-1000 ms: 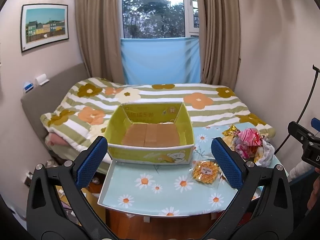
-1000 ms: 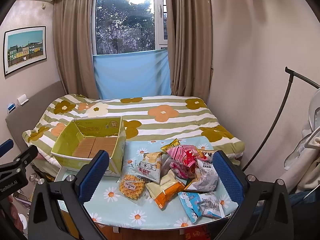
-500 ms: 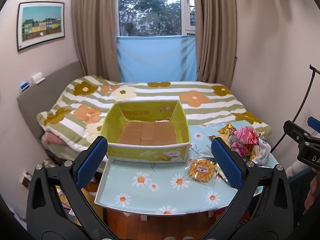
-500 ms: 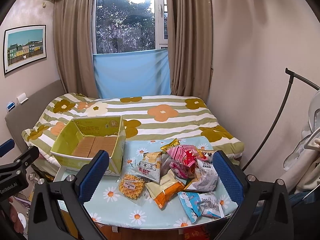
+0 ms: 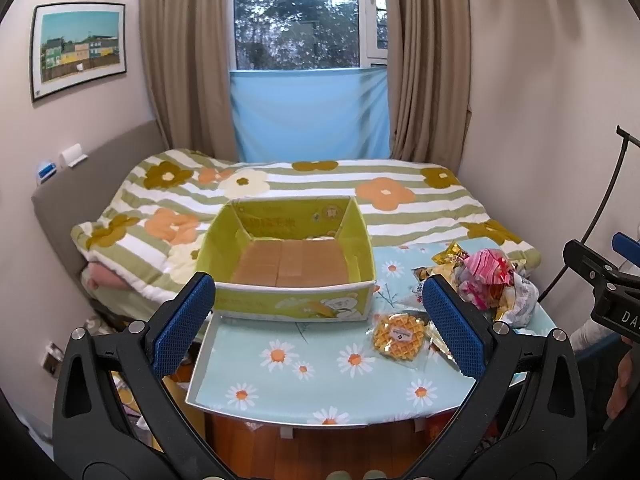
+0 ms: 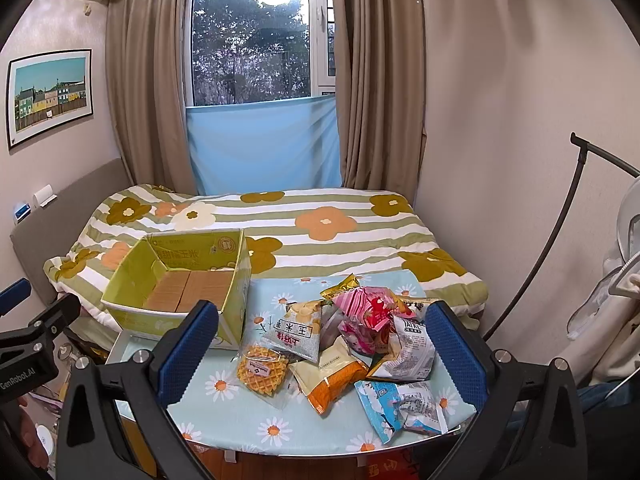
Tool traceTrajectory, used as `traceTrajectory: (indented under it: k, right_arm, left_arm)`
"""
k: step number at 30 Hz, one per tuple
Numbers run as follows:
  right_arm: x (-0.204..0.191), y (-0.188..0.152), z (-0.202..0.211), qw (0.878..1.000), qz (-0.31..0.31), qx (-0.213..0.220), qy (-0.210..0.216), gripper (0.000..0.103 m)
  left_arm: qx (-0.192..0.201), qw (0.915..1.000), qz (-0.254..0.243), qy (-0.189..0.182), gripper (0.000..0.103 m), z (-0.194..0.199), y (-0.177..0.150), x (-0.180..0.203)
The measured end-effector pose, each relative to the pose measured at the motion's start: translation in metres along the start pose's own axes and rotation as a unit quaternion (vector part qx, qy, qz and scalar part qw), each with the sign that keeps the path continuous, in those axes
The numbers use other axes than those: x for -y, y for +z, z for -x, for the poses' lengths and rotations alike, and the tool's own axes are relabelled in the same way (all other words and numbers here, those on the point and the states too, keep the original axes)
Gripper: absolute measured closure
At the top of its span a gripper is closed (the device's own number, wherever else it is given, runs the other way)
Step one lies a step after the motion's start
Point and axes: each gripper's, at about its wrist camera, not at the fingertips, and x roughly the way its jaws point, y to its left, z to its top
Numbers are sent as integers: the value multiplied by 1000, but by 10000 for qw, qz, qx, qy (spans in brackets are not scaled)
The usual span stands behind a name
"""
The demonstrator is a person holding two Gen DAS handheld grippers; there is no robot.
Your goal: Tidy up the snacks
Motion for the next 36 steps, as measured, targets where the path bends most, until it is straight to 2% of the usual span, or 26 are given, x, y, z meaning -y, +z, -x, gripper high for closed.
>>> traceTrajectory:
  k: [36]
  right_arm:
    - [0,-3,1,10000,-12,-16,34,0]
  left_arm:
    - [-16,10000,-5,7,1,4,-1,10]
